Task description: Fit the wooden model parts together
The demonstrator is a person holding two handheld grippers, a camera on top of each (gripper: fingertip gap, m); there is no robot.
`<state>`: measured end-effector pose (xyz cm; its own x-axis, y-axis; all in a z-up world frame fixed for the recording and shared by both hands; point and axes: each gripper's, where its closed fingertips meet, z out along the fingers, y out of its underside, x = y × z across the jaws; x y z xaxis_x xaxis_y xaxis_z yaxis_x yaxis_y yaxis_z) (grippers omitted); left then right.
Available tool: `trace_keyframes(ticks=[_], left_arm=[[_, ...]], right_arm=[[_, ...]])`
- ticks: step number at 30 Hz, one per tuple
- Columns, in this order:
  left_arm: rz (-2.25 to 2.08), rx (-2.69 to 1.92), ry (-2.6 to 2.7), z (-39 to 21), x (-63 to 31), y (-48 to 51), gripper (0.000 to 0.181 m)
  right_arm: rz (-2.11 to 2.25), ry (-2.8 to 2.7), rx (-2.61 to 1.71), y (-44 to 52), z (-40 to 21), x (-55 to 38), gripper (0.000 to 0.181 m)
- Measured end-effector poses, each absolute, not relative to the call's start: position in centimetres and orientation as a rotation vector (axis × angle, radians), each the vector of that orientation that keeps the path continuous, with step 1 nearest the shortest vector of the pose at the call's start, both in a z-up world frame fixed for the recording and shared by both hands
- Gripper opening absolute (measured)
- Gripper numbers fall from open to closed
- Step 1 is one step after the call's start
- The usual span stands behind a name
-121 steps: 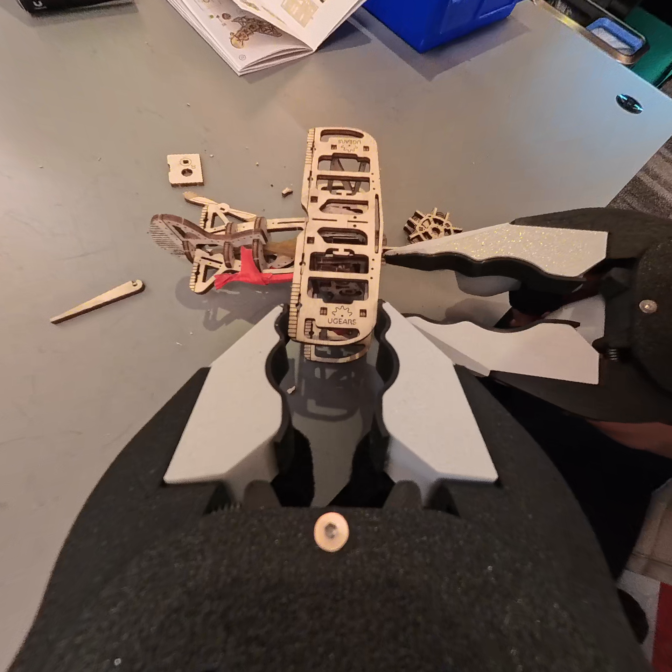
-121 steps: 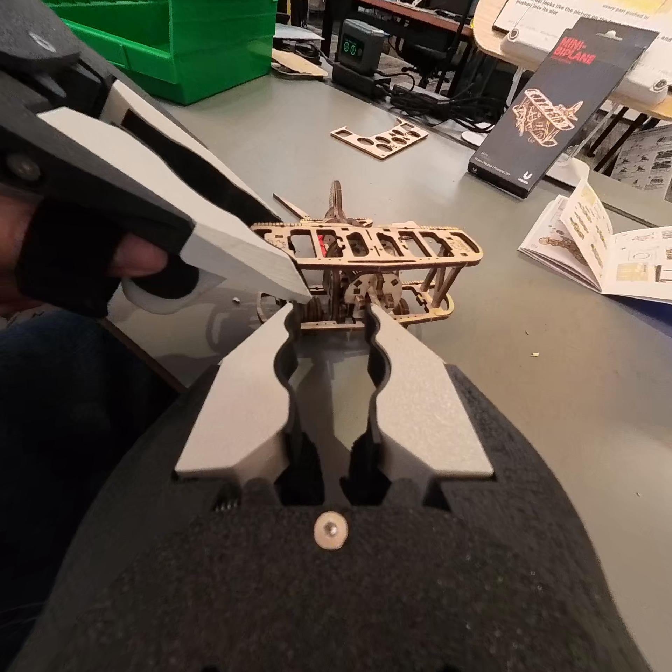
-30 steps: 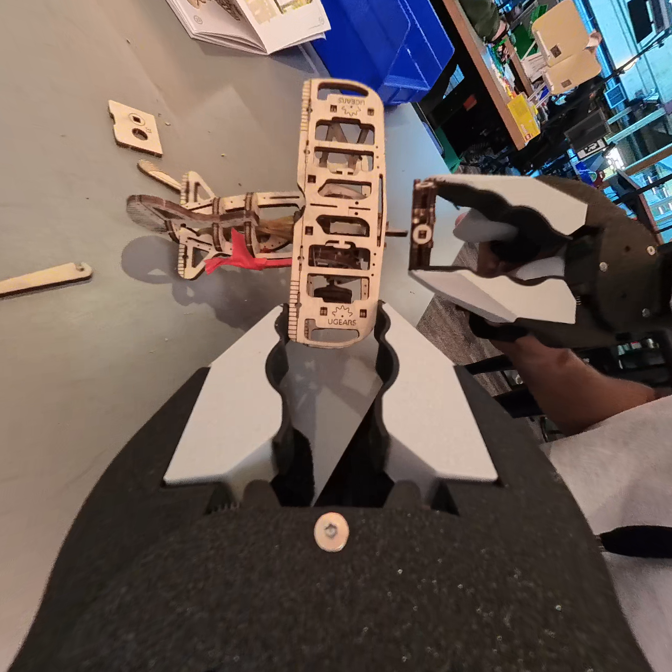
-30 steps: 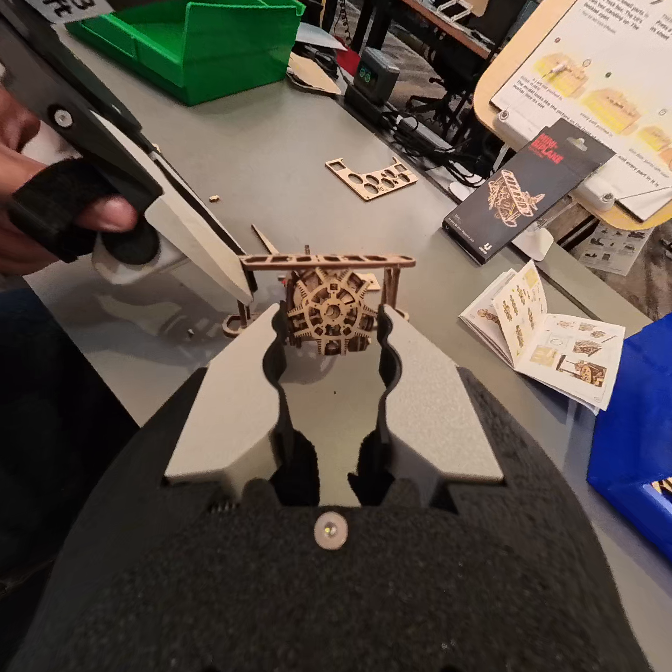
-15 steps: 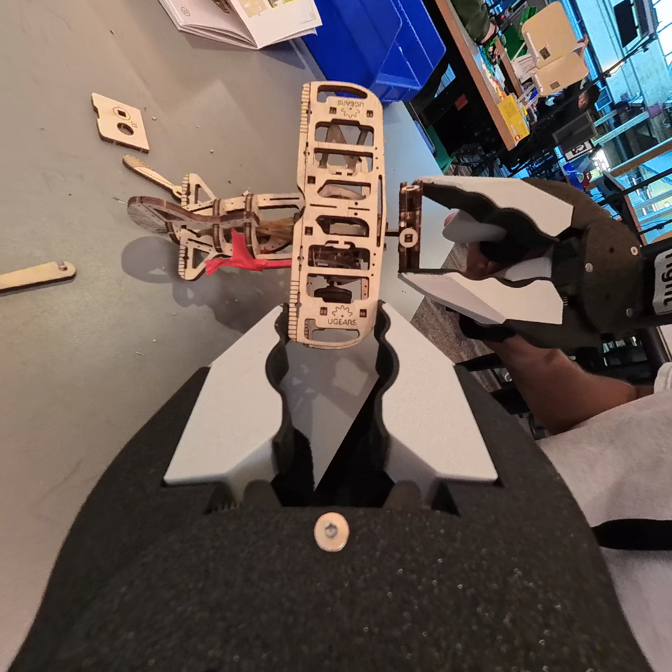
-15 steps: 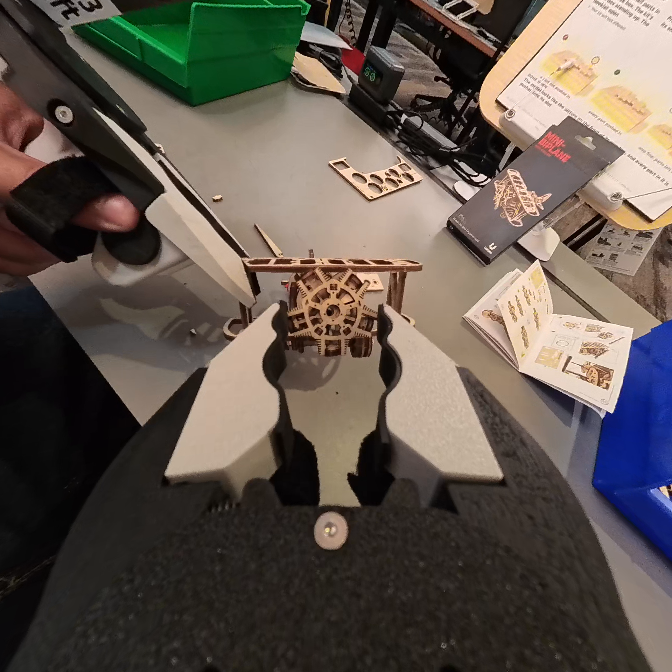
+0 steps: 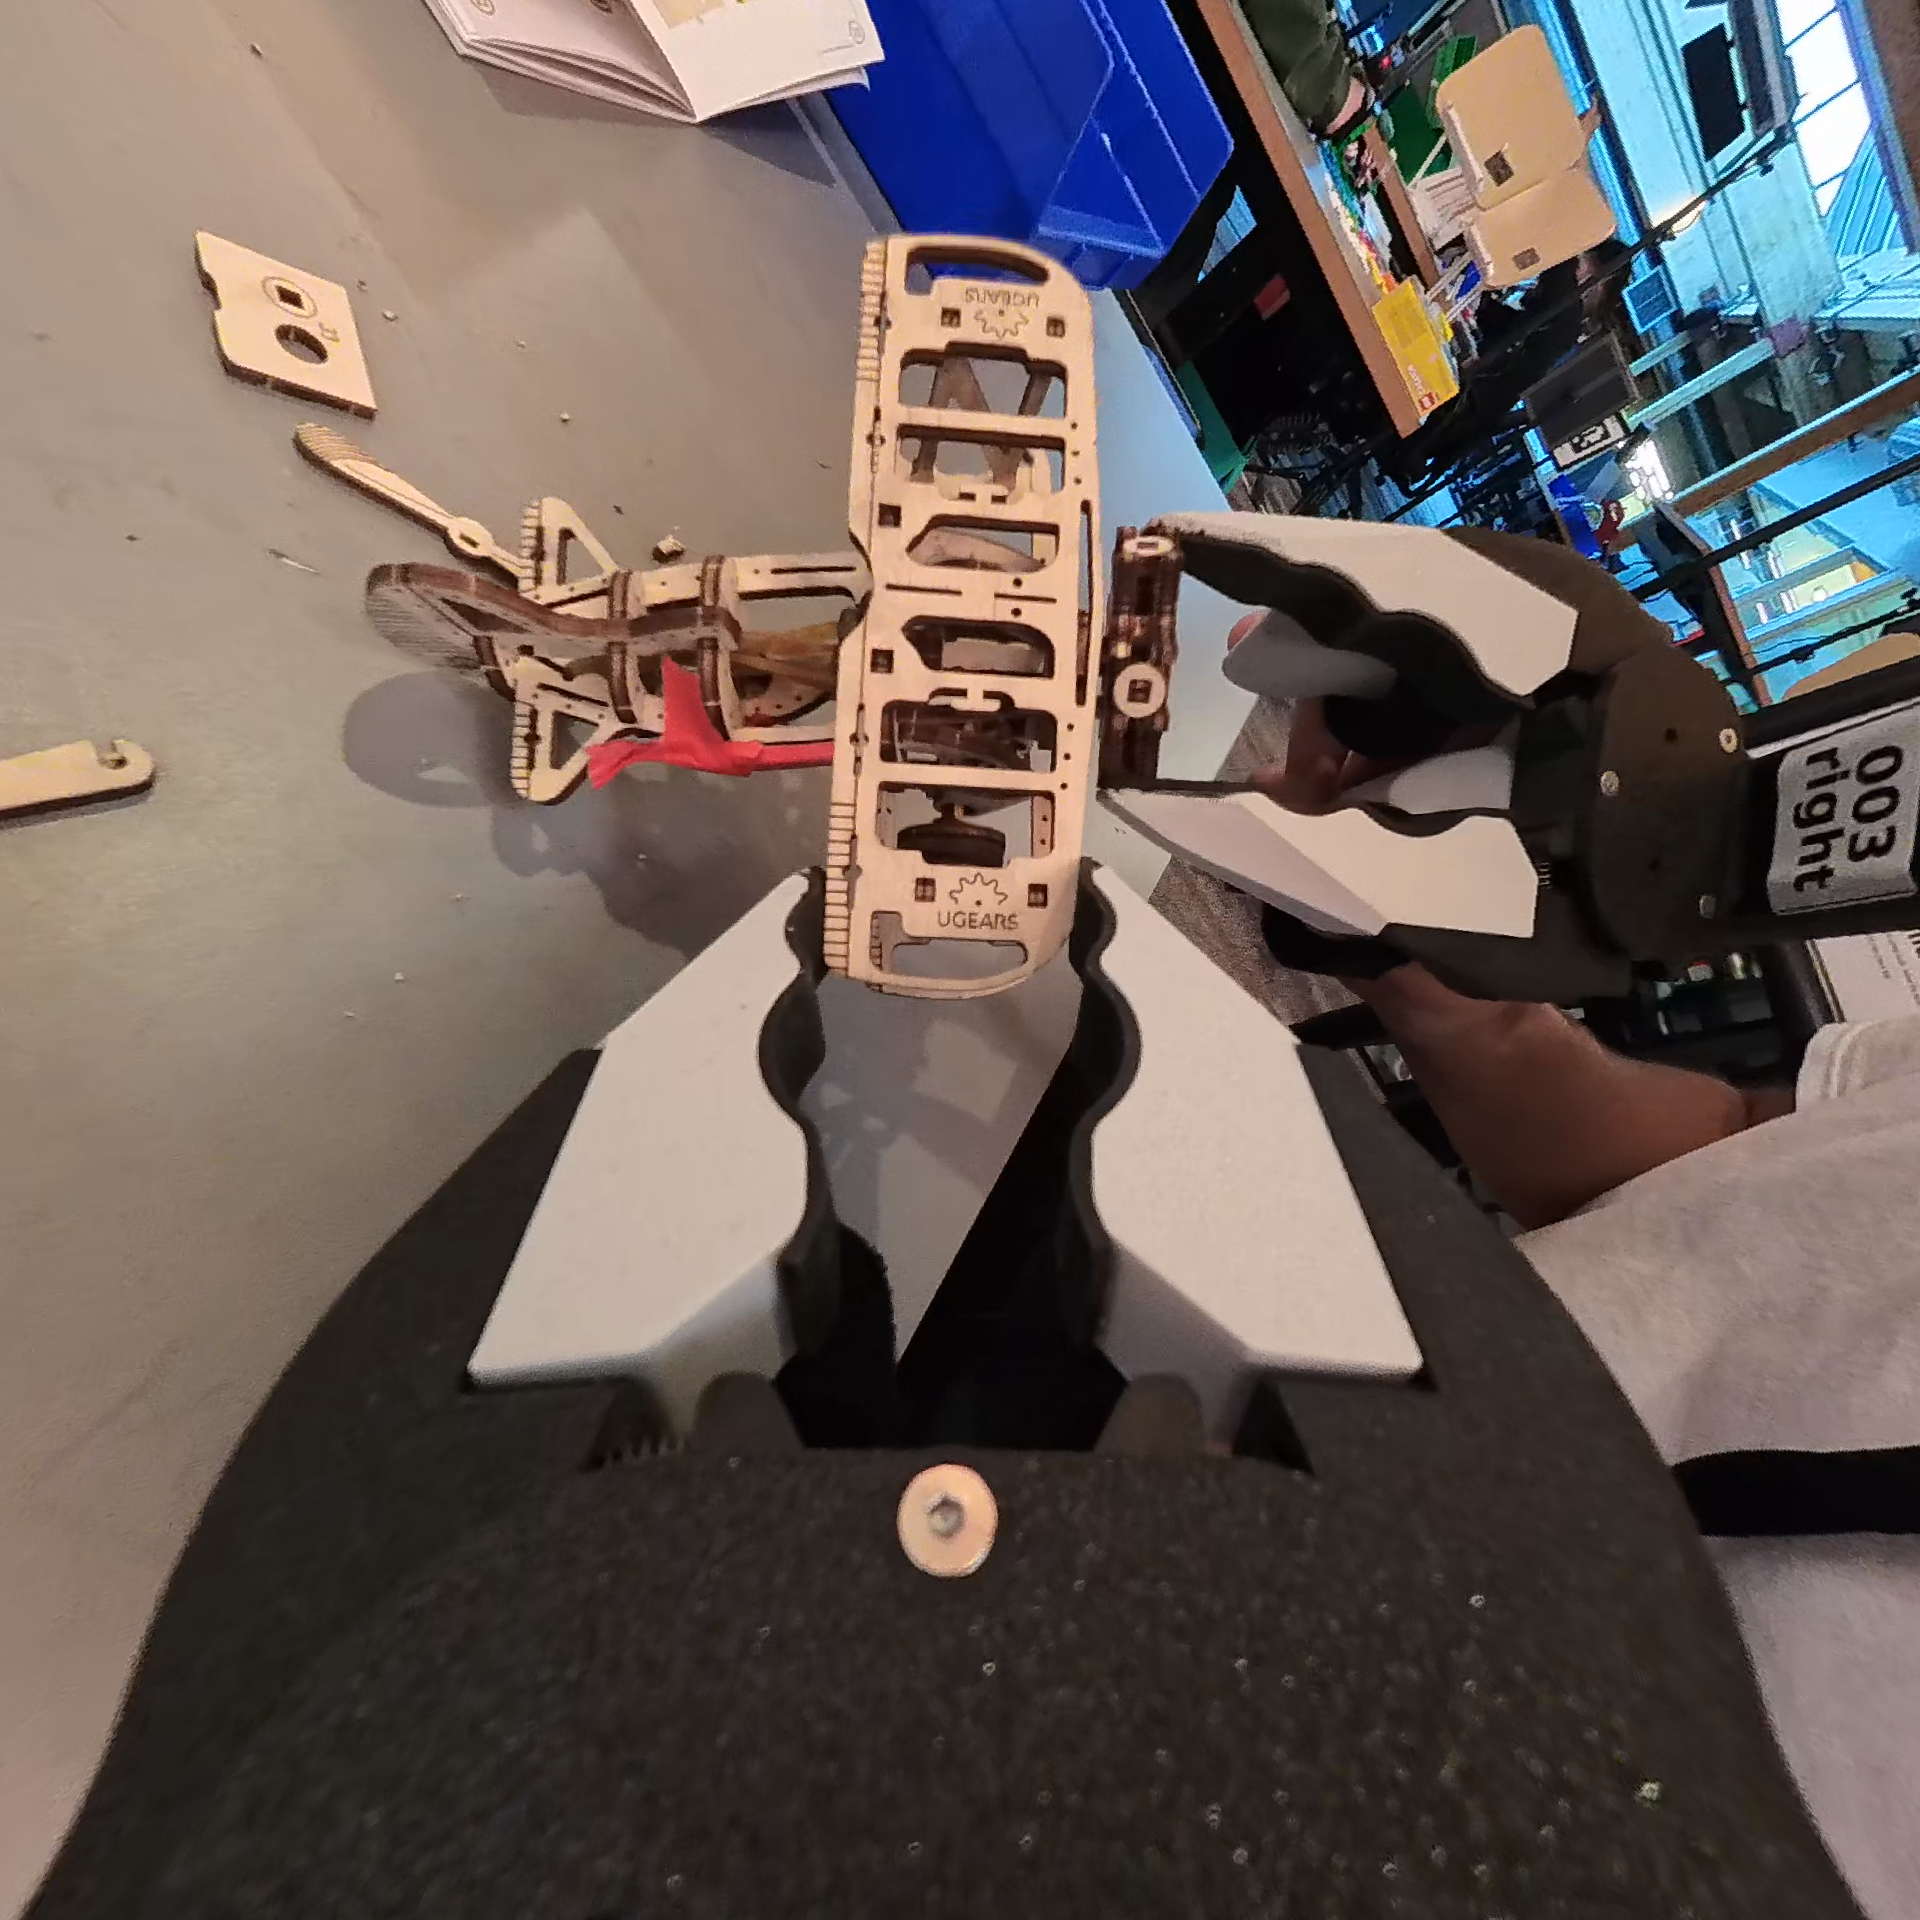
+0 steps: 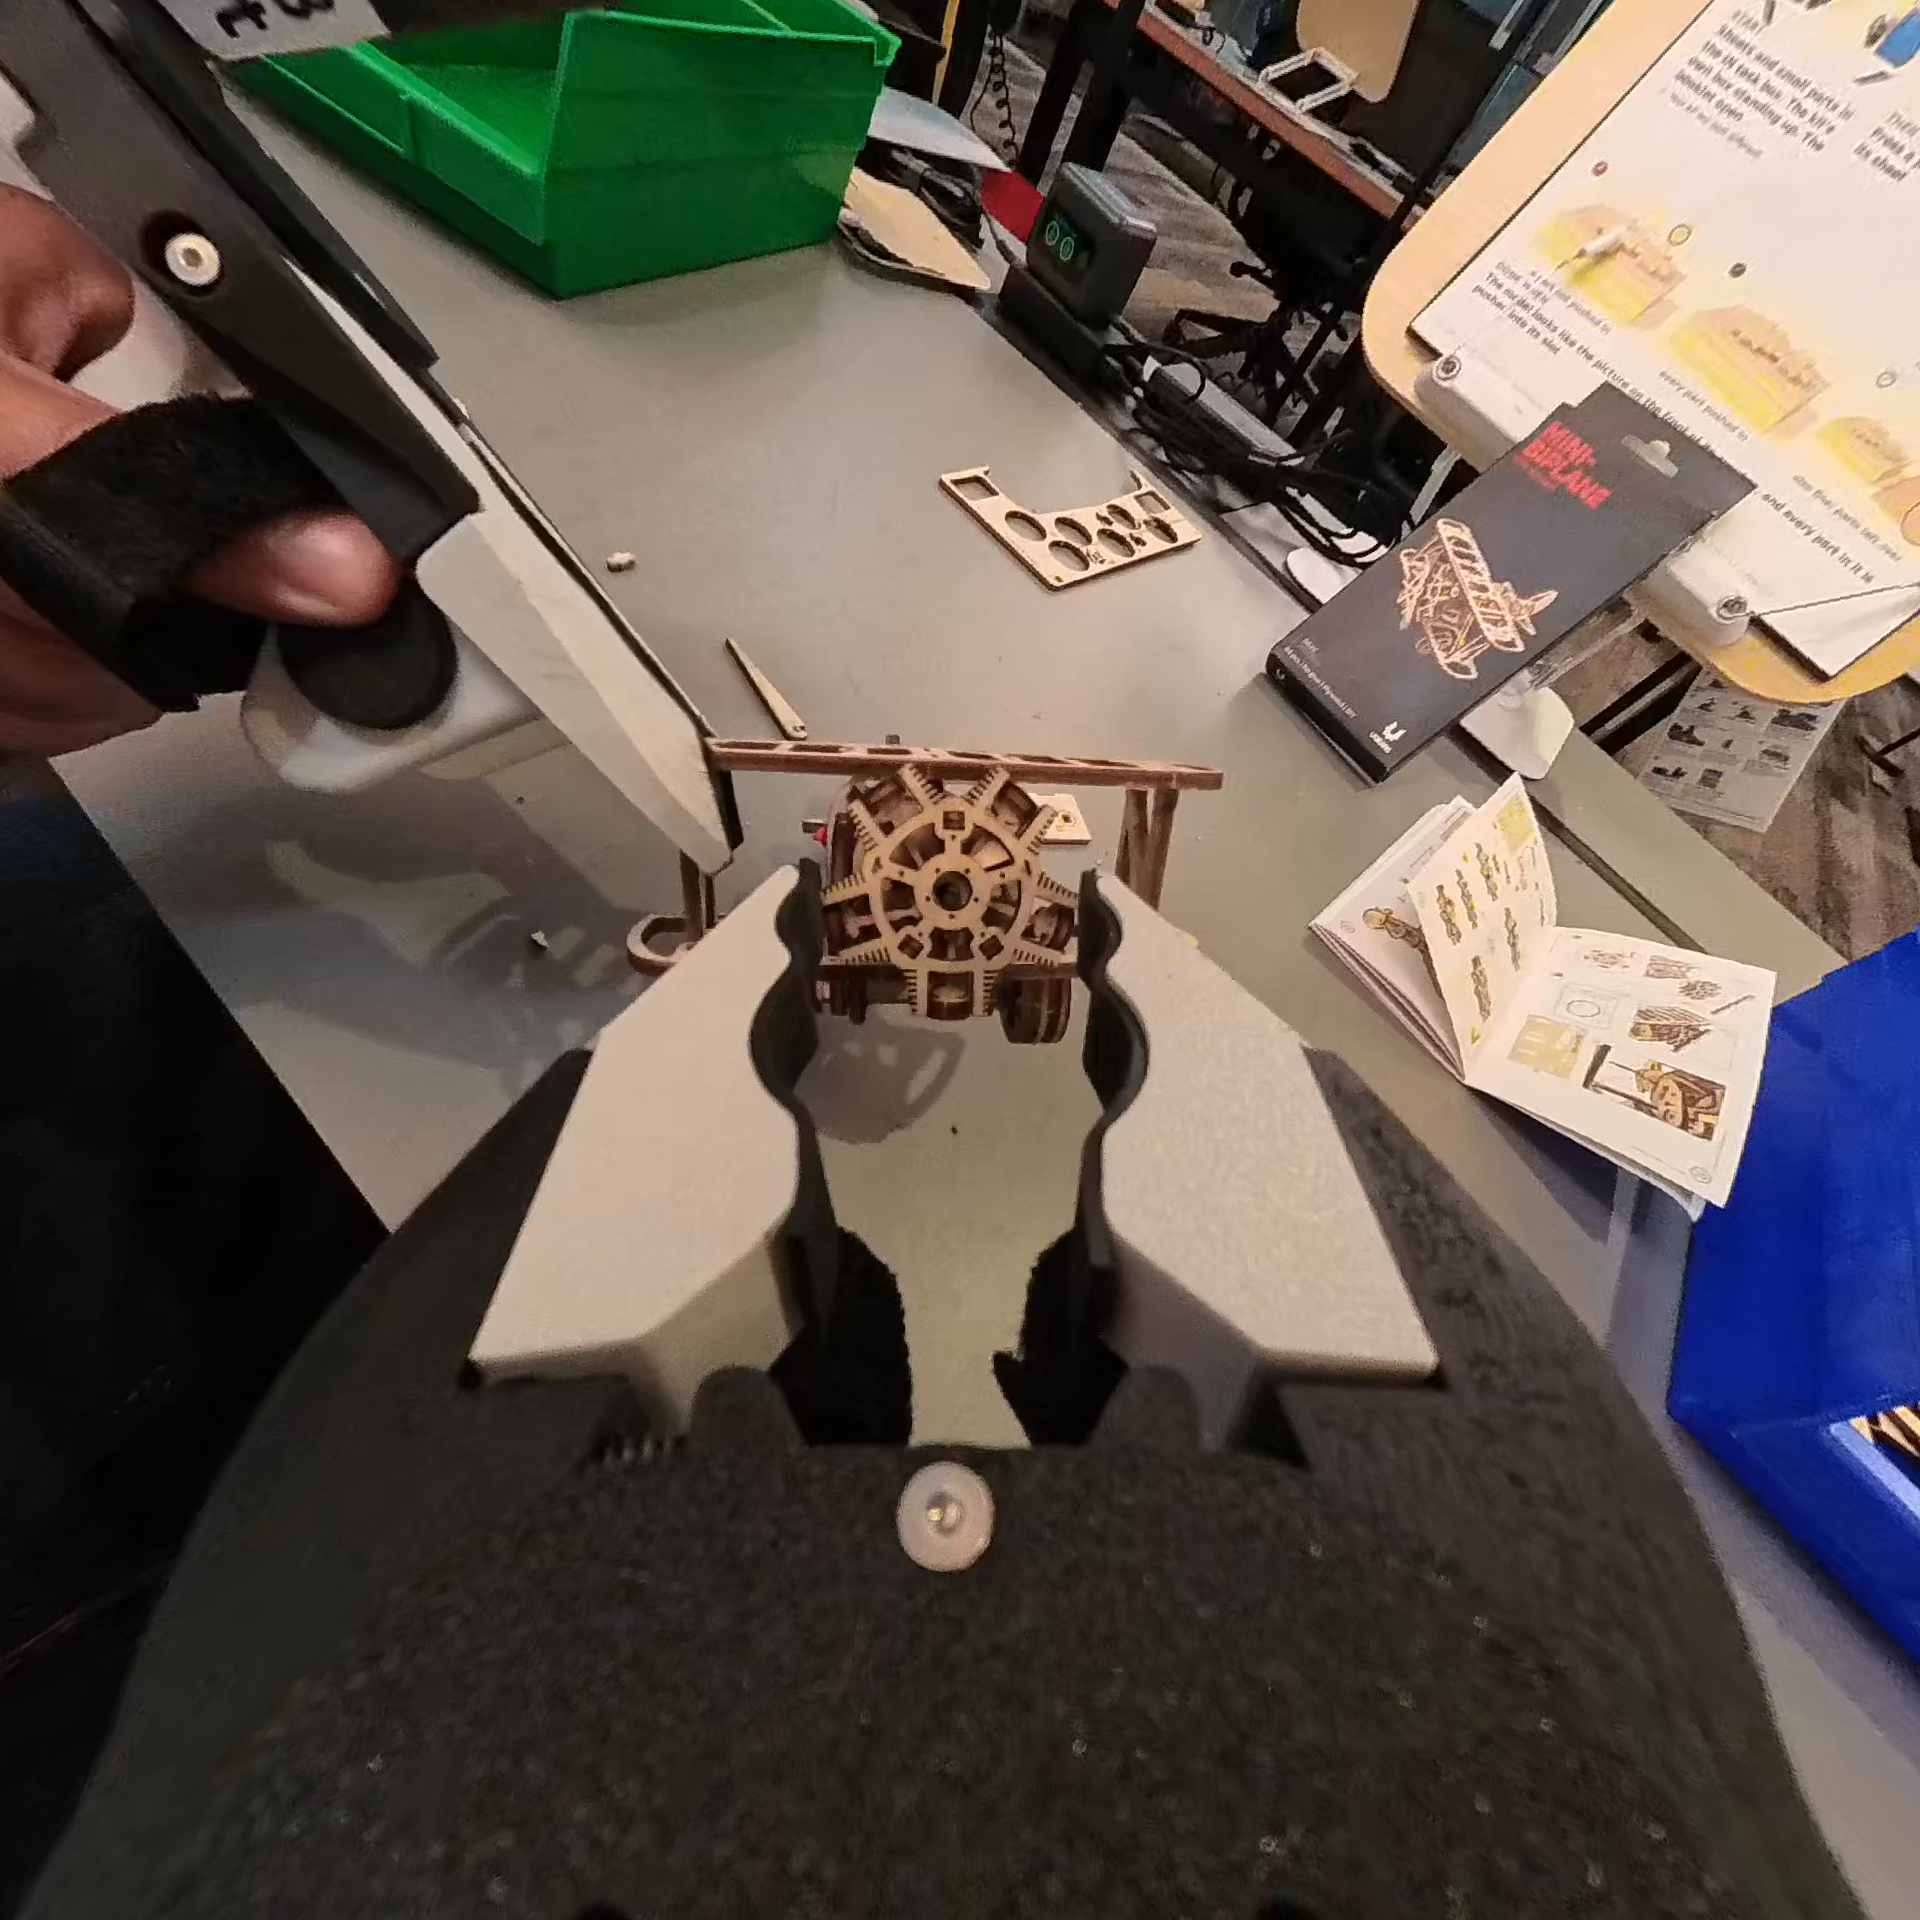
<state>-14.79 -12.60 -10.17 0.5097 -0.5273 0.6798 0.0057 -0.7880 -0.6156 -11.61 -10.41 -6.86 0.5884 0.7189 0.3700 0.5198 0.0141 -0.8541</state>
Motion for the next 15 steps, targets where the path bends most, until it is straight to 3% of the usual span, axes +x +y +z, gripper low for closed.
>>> trace_keyframes(ticks=[11, 15], left_arm=[[-1.087, -2.206, 0.526, -10.7, -15.0, -12.5, 0.043], [-1.046, -2.207, 0.564, -10.9, -15.0, -12.7, 0.044]], right_arm=[[0.374, -0.988, -1.703, -11.0, -7.4, -11.4, 0.05], [0.414, -1.026, -1.707, -11.8, -6.9, -11.0, 0.064]])
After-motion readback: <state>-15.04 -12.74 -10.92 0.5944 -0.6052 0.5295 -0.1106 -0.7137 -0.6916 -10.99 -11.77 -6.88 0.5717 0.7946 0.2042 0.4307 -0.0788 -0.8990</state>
